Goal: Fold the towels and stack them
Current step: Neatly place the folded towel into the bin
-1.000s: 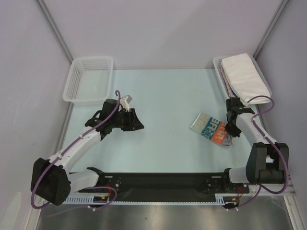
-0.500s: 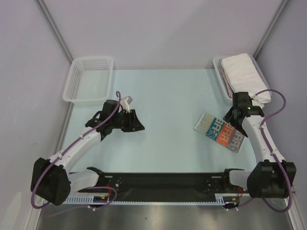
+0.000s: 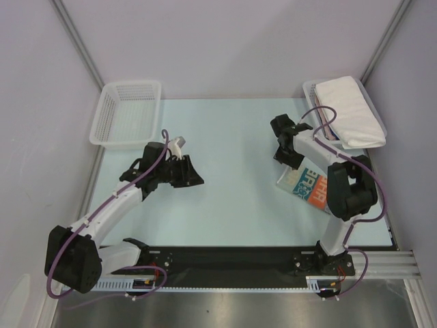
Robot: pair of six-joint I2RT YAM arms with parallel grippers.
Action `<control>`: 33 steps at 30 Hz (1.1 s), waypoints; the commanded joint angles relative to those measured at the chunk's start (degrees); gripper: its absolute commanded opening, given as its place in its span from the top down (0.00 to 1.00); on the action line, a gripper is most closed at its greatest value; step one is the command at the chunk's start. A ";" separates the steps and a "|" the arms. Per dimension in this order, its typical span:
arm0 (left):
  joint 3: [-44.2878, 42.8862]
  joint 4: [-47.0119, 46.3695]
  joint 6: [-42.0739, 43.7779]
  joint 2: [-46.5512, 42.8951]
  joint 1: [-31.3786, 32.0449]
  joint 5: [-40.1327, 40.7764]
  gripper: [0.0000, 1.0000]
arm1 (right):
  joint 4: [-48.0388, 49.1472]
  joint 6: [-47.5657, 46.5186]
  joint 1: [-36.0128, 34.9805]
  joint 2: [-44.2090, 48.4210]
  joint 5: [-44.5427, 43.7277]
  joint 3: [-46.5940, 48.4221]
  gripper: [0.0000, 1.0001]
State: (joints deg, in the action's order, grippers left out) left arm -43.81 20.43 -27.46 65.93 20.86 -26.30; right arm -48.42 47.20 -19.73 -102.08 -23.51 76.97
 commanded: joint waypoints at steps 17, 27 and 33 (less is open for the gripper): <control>1.19 -3.20 -0.49 -0.89 -1.00 -3.49 0.56 | -1.94 3.86 -1.46 -6.46 -2.60 1.08 0.47; 1.54 -3.55 -0.84 -0.63 -1.00 -4.28 0.56 | 0.52 3.51 -2.07 -6.46 -1.46 -2.35 0.46; 1.62 -3.55 -0.75 -0.80 -1.00 -4.11 0.56 | 2.02 4.04 -2.86 -8.14 -1.10 -4.36 0.49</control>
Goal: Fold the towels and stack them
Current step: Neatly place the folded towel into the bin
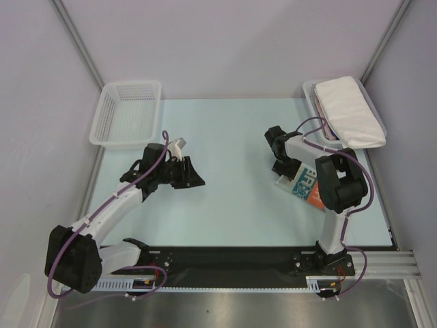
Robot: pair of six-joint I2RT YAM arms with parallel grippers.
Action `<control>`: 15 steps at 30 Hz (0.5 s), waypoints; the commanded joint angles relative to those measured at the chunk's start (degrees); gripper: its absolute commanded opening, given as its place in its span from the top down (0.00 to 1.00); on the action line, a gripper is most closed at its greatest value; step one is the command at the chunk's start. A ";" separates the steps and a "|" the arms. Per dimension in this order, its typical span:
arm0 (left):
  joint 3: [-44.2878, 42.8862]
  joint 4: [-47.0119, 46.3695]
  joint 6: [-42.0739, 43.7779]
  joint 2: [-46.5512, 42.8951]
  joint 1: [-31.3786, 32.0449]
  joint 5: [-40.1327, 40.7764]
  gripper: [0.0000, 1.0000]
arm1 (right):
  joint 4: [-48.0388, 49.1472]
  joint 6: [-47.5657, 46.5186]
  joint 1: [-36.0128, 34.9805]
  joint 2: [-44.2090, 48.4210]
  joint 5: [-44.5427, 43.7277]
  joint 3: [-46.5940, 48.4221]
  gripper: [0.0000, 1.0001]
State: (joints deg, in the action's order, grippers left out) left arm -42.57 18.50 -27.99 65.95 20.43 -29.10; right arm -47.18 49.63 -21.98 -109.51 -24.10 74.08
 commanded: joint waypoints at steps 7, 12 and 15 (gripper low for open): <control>0.55 -1.98 -0.40 -0.56 -0.65 -1.75 0.56 | 4.02 1.88 -0.70 3.51 -0.07 -9.65 0.60; 0.73 -1.98 -0.40 -0.83 -0.65 -2.01 0.56 | 4.99 2.23 -0.70 6.32 -0.16 -15.53 0.67; 0.73 -2.15 -0.49 -0.83 -0.65 -2.27 0.56 | 5.60 2.05 -0.09 8.70 -0.07 -17.91 0.80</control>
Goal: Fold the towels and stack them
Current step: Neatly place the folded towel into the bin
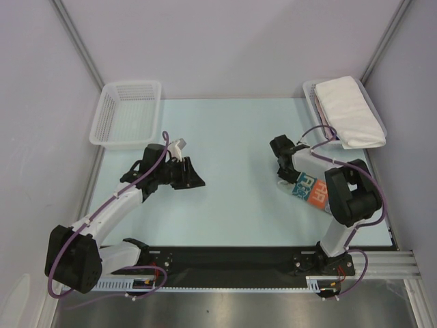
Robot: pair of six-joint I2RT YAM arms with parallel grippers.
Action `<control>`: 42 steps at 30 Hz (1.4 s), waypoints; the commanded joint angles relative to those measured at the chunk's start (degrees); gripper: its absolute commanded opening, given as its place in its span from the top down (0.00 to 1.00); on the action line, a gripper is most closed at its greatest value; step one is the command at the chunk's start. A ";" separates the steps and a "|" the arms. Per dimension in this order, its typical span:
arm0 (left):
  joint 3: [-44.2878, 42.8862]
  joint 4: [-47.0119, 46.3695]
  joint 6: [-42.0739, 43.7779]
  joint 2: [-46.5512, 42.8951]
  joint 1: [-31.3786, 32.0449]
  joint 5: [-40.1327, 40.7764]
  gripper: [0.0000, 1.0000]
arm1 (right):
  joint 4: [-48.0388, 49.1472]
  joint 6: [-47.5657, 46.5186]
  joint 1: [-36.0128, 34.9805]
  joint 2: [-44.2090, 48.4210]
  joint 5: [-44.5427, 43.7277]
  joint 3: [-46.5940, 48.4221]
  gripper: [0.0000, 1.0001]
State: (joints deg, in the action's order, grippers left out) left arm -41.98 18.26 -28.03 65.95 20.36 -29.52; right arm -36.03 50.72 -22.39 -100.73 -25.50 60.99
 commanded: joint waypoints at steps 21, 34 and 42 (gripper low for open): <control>0.67 -2.35 -0.62 -0.83 -0.58 -2.39 0.57 | 4.47 -7.74 30.55 27.95 6.50 -11.08 1.00; 0.84 -2.62 -0.62 -0.65 -0.58 -3.00 0.57 | 10.63 -11.17 45.68 27.17 15.47 -2.20 1.00; 0.76 -2.27 -0.36 -0.56 -0.58 -2.83 0.57 | 10.63 -11.43 47.88 24.00 17.06 5.44 1.00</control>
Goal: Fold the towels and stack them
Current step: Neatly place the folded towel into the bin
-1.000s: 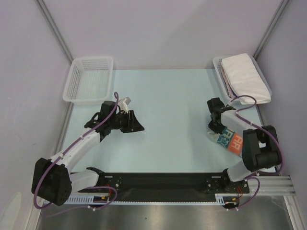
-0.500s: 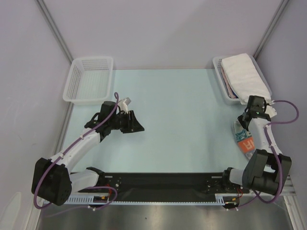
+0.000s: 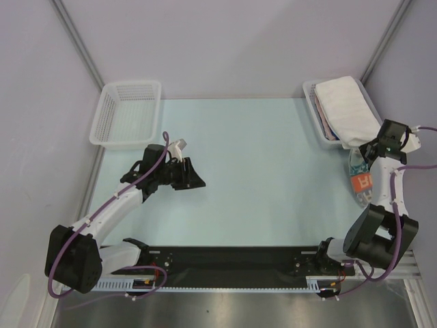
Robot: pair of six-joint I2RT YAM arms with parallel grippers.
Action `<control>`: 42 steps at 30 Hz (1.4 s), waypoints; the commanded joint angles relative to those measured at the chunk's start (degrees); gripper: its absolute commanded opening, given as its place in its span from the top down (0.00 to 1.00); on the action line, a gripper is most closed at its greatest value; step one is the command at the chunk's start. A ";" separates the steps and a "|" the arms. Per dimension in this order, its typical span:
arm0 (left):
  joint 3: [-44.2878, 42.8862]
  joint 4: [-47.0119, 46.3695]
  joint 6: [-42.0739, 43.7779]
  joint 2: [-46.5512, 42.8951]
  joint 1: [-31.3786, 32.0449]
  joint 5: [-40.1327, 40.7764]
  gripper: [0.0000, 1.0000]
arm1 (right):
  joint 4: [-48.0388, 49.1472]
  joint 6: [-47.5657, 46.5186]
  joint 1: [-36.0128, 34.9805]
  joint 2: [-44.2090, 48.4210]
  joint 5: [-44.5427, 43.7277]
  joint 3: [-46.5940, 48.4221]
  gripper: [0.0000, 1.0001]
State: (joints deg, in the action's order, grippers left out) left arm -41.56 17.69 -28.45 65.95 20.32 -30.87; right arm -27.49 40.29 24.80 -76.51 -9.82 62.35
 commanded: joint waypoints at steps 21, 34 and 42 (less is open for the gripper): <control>0.43 -1.87 -0.12 0.32 -0.54 -2.35 0.58 | -10.56 -1.36 1.92 0.84 0.42 22.28 1.00; 0.43 -1.78 -0.03 -0.04 -0.54 -2.09 0.58 | -16.72 -0.30 2.45 -0.39 6.03 36.78 1.00; 0.52 -1.87 -0.03 -0.04 -0.54 -2.09 0.58 | -15.67 2.68 2.19 -1.53 11.76 41.27 1.00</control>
State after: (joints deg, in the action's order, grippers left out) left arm -41.23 17.65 -28.45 66.37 20.32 -31.77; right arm -44.75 41.54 27.00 -77.49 -1.45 100.01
